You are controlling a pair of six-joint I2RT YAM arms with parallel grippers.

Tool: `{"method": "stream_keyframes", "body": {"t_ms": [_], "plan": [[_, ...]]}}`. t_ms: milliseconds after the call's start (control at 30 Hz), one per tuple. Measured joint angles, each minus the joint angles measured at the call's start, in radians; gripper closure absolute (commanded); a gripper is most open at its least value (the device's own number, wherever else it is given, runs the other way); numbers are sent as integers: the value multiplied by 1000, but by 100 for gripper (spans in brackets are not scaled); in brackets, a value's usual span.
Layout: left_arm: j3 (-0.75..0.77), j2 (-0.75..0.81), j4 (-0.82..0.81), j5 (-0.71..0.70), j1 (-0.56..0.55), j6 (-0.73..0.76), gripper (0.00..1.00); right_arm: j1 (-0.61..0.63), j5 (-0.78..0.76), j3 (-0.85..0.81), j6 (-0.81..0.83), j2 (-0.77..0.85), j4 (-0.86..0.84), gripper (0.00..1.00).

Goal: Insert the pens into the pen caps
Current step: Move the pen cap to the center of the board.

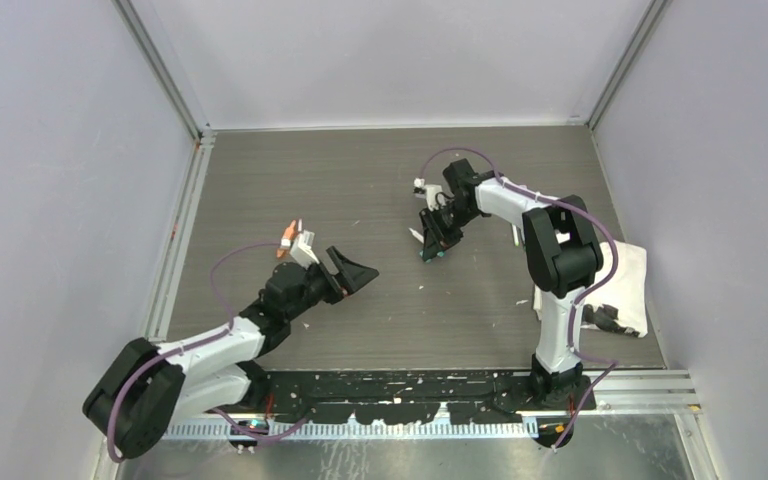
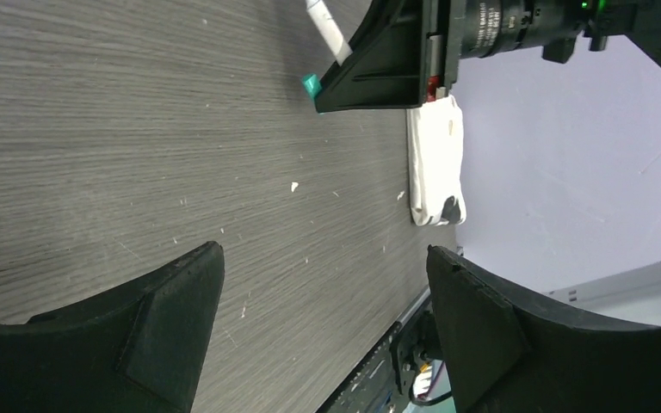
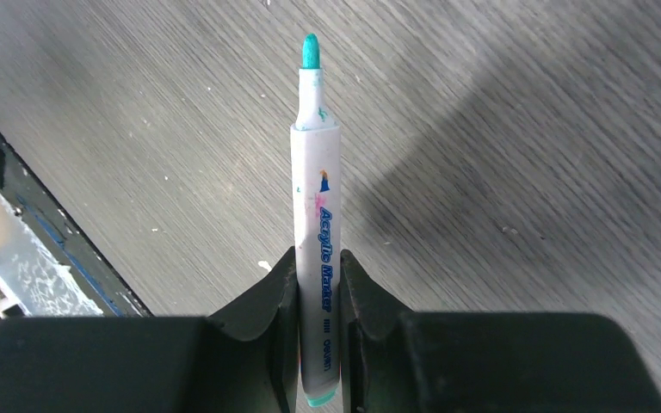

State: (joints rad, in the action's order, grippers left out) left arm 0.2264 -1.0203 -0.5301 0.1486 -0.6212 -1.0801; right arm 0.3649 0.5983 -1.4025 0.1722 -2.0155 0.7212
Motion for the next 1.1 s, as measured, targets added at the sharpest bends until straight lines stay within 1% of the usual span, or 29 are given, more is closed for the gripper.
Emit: {"method": "stream_keyframes", "body": {"t_ms": [200,300,333,400,567,767,867,1000,1100], "plan": [[2,-127,-75,-23,-23,-29,14,22,46,3,-19,0,-19,97],[10,-216,-118,-37,-42,-51,19,34,101,11,-30,0,-31,96],[15,-243,-130,-42,-48,-64,23,35,119,14,-34,0,-35,95],[25,-303,-171,-52,-60,-81,27,41,147,22,-45,0,-50,91],[39,-427,-285,-75,-71,-118,29,43,140,40,-58,-6,-66,91],[48,-468,-337,-93,-71,-126,29,52,60,40,-53,-20,-71,89],[49,-470,-349,-99,-71,-126,30,68,32,40,-46,-20,-71,92],[68,-514,-357,-106,-71,-148,32,81,86,40,-44,-20,-72,95],[72,-569,-419,-140,-72,-171,32,86,149,42,-43,-20,-78,95]]}}
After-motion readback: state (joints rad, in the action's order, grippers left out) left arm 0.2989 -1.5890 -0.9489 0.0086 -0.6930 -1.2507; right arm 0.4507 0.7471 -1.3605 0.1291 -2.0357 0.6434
